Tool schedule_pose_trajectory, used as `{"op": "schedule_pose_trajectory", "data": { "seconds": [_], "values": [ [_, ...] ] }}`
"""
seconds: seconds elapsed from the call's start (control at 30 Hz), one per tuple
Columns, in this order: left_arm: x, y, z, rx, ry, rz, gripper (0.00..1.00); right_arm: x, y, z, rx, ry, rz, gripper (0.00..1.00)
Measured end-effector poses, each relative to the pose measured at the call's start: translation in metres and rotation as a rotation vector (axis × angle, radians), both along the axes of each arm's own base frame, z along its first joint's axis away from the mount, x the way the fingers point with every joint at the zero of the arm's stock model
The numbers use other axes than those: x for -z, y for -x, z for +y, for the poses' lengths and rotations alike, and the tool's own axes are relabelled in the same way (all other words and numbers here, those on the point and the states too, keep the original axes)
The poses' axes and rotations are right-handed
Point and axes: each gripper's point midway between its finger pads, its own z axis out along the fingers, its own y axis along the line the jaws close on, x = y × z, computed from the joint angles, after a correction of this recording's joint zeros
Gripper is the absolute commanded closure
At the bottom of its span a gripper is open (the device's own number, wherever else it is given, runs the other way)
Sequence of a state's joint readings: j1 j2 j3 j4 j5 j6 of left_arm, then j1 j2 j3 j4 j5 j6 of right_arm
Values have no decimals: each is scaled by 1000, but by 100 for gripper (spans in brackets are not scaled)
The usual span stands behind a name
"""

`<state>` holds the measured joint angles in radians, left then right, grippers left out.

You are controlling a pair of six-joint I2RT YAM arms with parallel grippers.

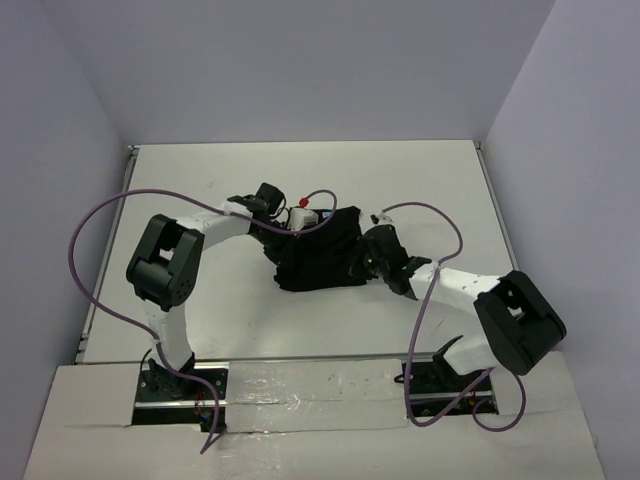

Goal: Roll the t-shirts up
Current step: Roll the T-shirt to the center of the board.

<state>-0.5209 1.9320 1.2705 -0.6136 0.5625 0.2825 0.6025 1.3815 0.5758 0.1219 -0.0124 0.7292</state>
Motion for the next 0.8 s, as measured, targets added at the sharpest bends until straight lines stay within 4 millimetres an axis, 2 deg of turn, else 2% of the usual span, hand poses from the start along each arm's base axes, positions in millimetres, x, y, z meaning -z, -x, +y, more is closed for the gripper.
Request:
{"op": "schedule_pose_trajectory", "data": {
  "seconds": [0.1, 0.3, 0.37, 0.4, 0.47, 0.5, 0.57, 0.6, 0.8],
  "values": [
    [1, -4, 0, 10, -20, -30, 62, 6, -9, -10, 73, -16, 22, 100],
    [0, -14, 2, 20, -56, -89, 46, 26, -13, -23, 149, -11, 83, 100],
    [-4, -19, 0, 27, -59, -113, 37, 29, -13, -23, 152, -9, 94, 100],
    [-7, -23, -1, 30, -60, -128, 27, 30, -13, -22, 154, -11, 94, 100],
    [-15, -32, -4, 41, -53, -166, 25, 30, -14, -22, 157, -16, 92, 100],
    [-19, -36, -6, 44, -51, -182, 15, 30, -14, -22, 158, -17, 93, 100],
    [-27, -44, -9, 62, -44, -219, 9, 31, -15, -21, 164, -21, 95, 100],
    [-32, -48, -11, 68, -41, -235, 1, 31, -15, -21, 167, -23, 96, 100],
    [-61, -64, -23, 115, 4, -310, 1, 31, -16, -22, 180, -30, 102, 100]
  ]
}}
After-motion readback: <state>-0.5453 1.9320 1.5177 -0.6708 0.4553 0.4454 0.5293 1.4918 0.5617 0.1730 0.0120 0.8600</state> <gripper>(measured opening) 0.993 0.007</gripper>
